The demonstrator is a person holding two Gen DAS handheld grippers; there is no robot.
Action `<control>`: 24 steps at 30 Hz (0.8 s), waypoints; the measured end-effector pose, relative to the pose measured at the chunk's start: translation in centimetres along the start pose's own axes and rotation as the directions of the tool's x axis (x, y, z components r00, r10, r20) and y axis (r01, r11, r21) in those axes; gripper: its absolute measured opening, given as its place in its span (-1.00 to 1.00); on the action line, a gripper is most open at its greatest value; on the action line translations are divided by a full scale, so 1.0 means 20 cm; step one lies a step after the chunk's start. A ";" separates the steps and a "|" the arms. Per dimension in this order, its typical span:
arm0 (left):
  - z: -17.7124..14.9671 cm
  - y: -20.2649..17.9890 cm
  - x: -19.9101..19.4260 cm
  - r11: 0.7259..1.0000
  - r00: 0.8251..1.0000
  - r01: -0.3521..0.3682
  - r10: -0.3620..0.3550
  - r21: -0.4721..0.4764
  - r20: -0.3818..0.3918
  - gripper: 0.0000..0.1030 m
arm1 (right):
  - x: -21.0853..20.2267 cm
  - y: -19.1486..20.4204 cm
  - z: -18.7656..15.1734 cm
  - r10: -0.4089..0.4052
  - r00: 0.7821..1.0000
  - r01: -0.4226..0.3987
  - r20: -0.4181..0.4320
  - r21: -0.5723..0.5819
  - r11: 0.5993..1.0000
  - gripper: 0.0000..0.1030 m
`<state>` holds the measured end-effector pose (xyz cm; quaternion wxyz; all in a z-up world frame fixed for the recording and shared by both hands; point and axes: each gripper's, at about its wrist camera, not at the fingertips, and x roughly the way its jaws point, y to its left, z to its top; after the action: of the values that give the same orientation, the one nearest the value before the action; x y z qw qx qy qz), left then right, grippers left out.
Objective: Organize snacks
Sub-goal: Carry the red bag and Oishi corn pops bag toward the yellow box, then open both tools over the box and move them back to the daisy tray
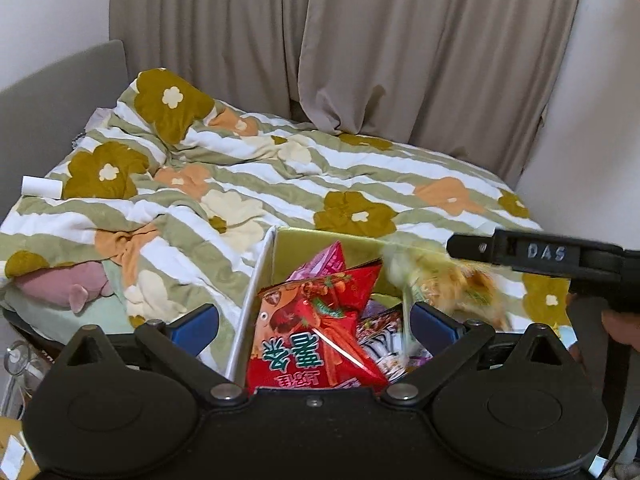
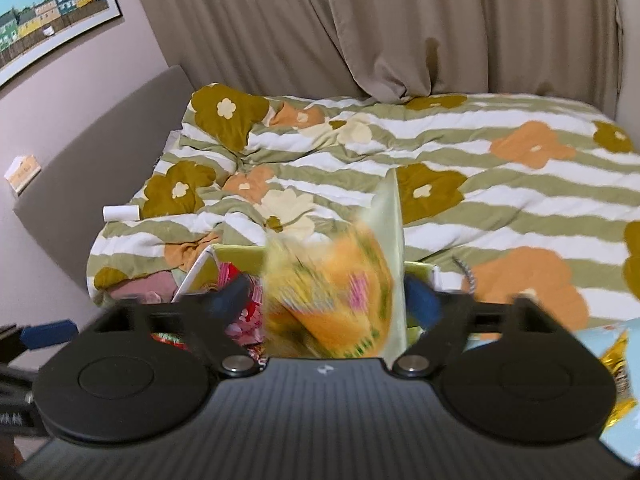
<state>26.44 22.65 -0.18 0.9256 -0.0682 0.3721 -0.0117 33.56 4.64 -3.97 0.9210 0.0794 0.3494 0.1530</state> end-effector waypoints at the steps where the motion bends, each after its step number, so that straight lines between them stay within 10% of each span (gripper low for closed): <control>1: -0.01 0.00 0.00 1.000 1.000 -0.005 0.005 0.005 -0.001 1.00 | 0.00 -0.01 -0.01 0.005 1.000 -0.005 0.002 0.009 1.000 1.00; 24: -0.04 -0.08 -0.22 0.998 0.996 0.048 -0.050 0.032 0.072 1.00 | -0.43 0.05 -0.08 -0.044 0.994 0.046 0.102 -0.018 0.999 1.00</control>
<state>22.75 21.26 2.46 0.9388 -0.0638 0.3364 -0.0374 26.11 2.76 0.39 0.9415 0.0696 0.3024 0.1316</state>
